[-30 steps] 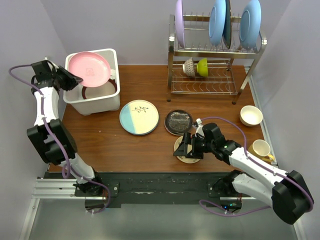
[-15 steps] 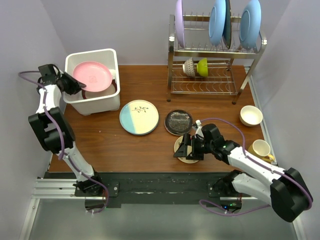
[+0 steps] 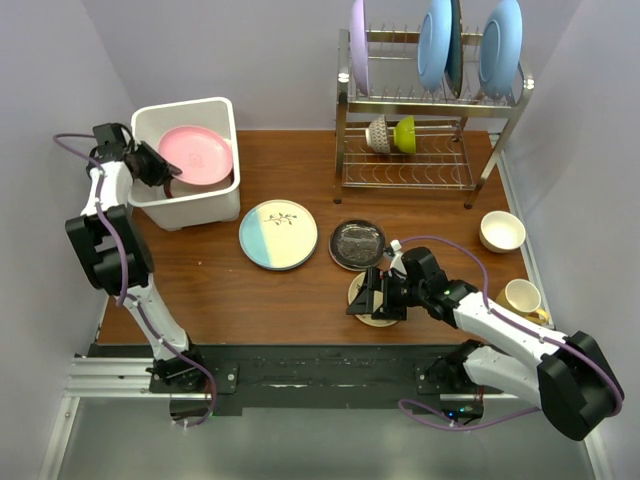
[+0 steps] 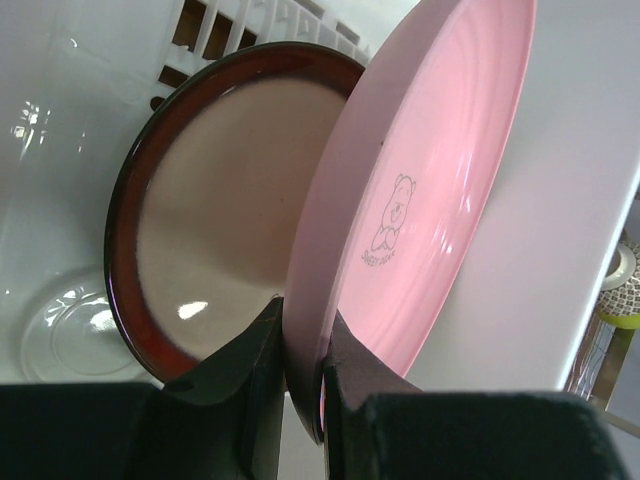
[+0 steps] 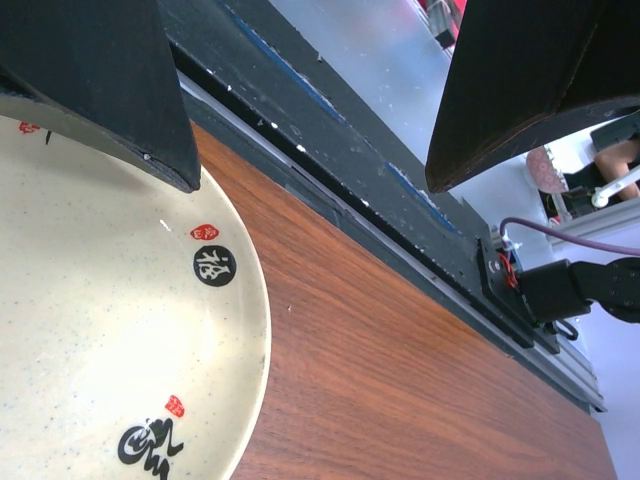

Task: Place the plates into the plastic bin on the countertop
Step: Place the plate in the plastic bin.

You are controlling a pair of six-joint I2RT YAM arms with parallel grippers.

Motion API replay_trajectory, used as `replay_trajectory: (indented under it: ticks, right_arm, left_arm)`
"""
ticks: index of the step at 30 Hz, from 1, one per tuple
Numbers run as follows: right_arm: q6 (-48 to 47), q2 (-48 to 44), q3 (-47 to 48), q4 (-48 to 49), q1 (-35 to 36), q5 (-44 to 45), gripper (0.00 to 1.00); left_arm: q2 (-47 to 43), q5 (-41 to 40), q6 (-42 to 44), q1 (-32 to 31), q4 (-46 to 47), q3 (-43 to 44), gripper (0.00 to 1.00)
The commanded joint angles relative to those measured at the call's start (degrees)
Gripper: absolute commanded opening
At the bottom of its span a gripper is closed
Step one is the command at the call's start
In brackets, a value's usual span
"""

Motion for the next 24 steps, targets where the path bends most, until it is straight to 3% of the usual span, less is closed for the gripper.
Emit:
replay_trajectory:
  ticks: [1, 10, 14, 24]
  right_arm:
    - [-0.2, 0.2, -0.2, 1.7, 0.0, 0.2, 0.99]
    - [-0.1, 0.5, -0.3, 2.2, 0.1, 0.0, 0.99]
    - [-0.1, 0.3, -0.2, 2.2, 0.0, 0.0, 0.99]
    - [-0.2, 0.3, -0.1, 2.3, 0.1, -0.2, 0.99]
  left_arm:
    - [1.0, -0.3, 2.0, -0.6, 0.3, 2.7, 0.11]
    - [1.4, -0.6, 2.9, -1.3, -0.6, 2.8, 0.30]
    - [1.1, -1.4, 3.6, -1.5, -1.6, 3.3, 0.51]
    - [-2.9, -1.2, 2.9, -1.6, -3.0, 3.6, 0.66]
